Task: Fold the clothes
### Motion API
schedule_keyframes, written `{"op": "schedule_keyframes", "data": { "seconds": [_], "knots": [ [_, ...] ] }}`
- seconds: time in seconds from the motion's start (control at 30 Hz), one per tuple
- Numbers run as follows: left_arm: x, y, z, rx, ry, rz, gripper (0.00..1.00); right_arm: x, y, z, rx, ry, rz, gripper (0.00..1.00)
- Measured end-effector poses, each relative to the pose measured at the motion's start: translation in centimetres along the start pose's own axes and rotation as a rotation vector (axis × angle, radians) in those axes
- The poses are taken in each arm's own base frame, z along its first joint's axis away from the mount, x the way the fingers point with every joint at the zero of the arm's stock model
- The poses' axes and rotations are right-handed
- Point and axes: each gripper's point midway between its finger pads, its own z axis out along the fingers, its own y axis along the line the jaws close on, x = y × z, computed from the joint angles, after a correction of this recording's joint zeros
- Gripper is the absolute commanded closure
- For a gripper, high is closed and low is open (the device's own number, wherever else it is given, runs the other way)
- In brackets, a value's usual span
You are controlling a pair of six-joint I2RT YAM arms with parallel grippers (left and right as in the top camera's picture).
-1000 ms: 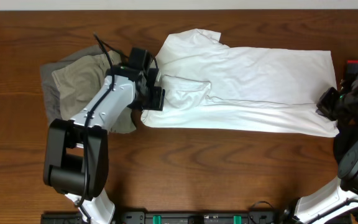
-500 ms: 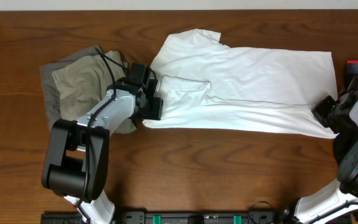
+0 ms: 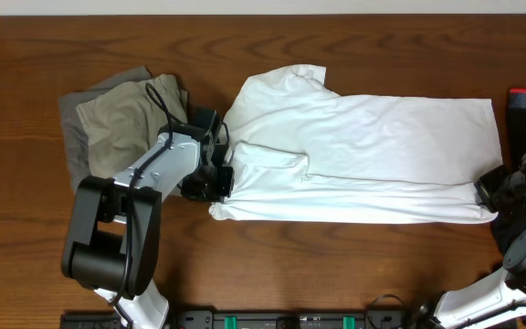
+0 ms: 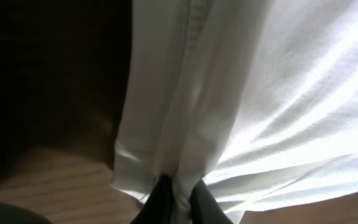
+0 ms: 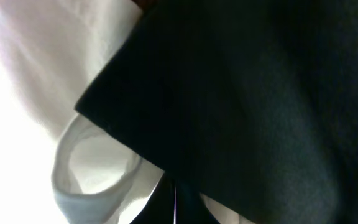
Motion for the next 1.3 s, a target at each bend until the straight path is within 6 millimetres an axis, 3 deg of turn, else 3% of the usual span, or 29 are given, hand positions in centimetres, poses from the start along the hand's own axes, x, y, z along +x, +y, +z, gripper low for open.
{"op": "schedule_keyframes", "data": {
  "seconds": [0.2,0.37,0.5,0.7,0.77,0.87,1.0,1.13,1.3],
  "knots": [
    [0.0,0.1,-0.5,-0.009,-0.017,-0.001,0.58,-0.9,1.6,-0.2,-0.088,-0.049,-0.107,0.73],
    [-0.6,-0.1,-3.1,-0.023,-0.107,0.013,0.41,-2.1,4.2,-1.0,-0.222,-0.105,-0.177,0.60],
    [-1.9,-1.0,-7.2,-0.007,-0.249,0.040,0.34,-3.0,6.1,-4.3,-0.328,-0.192,-0.218,0.52],
    [-4.7,-2.6,-12.3,0.031,-0.490,0.093,0.30,-4.2,8.4,-11.9,-0.473,-0.378,-0.265,0.50],
    [-5.9,-3.1,-12.9,0.050,-0.542,0.114,0.30,-4.1,8.9,-13.1,-0.506,-0.398,-0.275,0.49],
    [-7.4,-4.1,-13.2,0.088,-0.565,0.144,0.30,-3.4,9.4,-13.3,-0.531,-0.378,-0.288,0.49],
    [-11.3,-5.5,-13.7,0.117,-0.550,0.193,0.30,-2.0,11.0,-13.2,-0.553,-0.349,-0.333,0.49],
    [-16.9,-6.7,-14.3,0.114,-0.525,0.250,0.30,-0.5,12.7,-13.1,-0.573,-0.325,-0.382,0.49],
    [-23.8,-7.7,-14.0,0.102,-0.557,0.326,0.29,0.7,13.2,-12.9,-0.575,-0.294,-0.401,0.49]
  ]
}}
